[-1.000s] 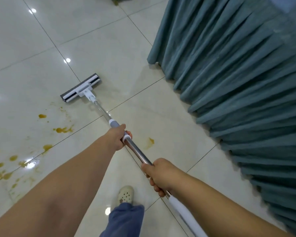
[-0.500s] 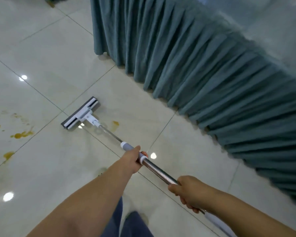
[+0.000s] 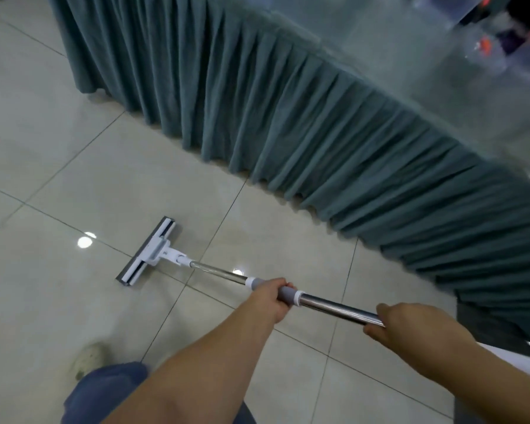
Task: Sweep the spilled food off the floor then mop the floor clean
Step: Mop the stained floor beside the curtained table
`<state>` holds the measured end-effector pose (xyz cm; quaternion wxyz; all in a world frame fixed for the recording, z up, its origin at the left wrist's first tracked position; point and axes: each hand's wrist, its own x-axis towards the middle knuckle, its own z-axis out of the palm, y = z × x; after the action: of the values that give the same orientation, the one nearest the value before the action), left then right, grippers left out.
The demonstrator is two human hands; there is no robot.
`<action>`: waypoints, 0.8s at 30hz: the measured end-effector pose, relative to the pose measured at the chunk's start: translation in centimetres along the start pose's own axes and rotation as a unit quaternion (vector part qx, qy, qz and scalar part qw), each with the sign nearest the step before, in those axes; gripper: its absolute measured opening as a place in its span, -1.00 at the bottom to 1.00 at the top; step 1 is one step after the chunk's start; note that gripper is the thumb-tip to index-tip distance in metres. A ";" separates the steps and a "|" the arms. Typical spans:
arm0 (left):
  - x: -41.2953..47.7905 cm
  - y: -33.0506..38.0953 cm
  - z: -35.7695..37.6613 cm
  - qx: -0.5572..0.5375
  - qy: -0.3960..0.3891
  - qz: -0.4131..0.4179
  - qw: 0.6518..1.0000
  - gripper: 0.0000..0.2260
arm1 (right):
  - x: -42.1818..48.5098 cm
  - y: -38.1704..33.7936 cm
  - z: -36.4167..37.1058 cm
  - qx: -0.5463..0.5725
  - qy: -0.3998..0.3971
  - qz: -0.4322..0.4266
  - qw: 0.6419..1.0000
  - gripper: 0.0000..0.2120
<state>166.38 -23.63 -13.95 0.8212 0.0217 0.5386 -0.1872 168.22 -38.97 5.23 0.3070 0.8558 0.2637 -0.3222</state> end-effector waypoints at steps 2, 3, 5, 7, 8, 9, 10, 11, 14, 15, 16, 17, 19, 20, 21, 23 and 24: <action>-0.9 0.5 -0.5 -0.017 -0.007 0.011 1.000 -0.87 | 0.1 -0.8 -0.6 -0.021 0.009 -0.010 1.000 -0.58; -1.4 1.0 -0.8 -0.030 -0.009 0.018 0.999 -0.87 | 0.3 -1.3 -1.0 -0.026 0.015 -0.015 0.999 -0.58; -1.9 2.5 -1.7 -0.058 -0.005 0.032 0.998 -0.85 | 1.1 -2.6 -2.3 -0.039 0.028 -0.028 0.998 -0.58; -2.6 4.9 -3.2 -0.083 -0.003 0.046 0.995 -0.86 | 2.1 -4.6 -4.0 -0.058 0.039 -0.046 0.997 -0.58; -2.9 6.2 -4.3 -0.092 0.000 0.053 0.994 -0.87 | 2.5 -5.9 -5.0 -0.068 0.041 -0.056 0.995 -0.59; -3.4 7.7 -5.5 -0.098 0.002 0.060 0.993 -0.89 | 3.0 -7.4 -6.0 -0.076 0.042 -0.065 0.994 -0.59; -3.8 9.2 -6.8 -0.105 0.003 0.066 0.992 -0.89 | 3.5 -9.0 -6.9 -0.080 0.043 -0.075 0.993 -0.59; -4.4 10.8 -8.2 -0.113 0.005 0.072 0.991 -0.89 | 3.9 -10.8 -7.9 -0.084 0.045 -0.086 0.992 -0.60; -6.4 15.7 -13.0 -0.138 0.008 0.097 0.986 -0.92 | 5.1 -16.9 -10.8 -0.090 0.051 -0.117 0.988 -0.60; -7.1 17.4 -14.7 -0.143 0.008 0.107 0.984 -0.90 | 5.5 -19.1 -11.8 -0.092 0.055 -0.126 0.986 -0.60; -7.8 19.1 -16.5 -0.149 0.009 0.115 0.982 -0.89 | 5.8 -21.4 -12.9 -0.094 0.060 -0.136 0.984 -0.60; -8.5 20.8 -18.4 -0.157 0.011 0.124 0.980 -0.87 | 6.1 -23.7 -13.9 -0.098 0.067 -0.147 0.982 -0.59; -10.0 24.2 -22.2 -0.168 0.015 0.144 0.975 -0.86 | 6.4 -28.6 -15.7 -0.106 0.084 -0.171 0.976 -0.59; -10.9 25.9 -24.3 -0.170 0.017 0.153 0.973 -0.85 | 6.4 -31.2 -16.6 -0.104 0.089 -0.182 0.974 -0.59; -11.9 27.6 -26.3 -0.173 0.019 0.160 0.972 -0.84 | 6.3 -33.8 -17.3 -0.099 0.092 -0.193 0.972 -0.60; -13.7 30.5 -30.6 -0.184 0.024 0.172 0.967 -0.83 | 6.0 -39.0 -18.4 -0.080 0.094 -0.213 0.969 -0.62; -14.7 31.8 -32.8 -0.188 0.028 0.177 0.966 -0.84 | 5.7 -41.6 -18.8 -0.064 0.092 -0.221 0.969 -0.65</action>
<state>143.00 17.89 -19.82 0.8152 -0.0332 0.5743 0.0668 152.28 3.54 -2.27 0.2570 0.7809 0.4931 -0.2847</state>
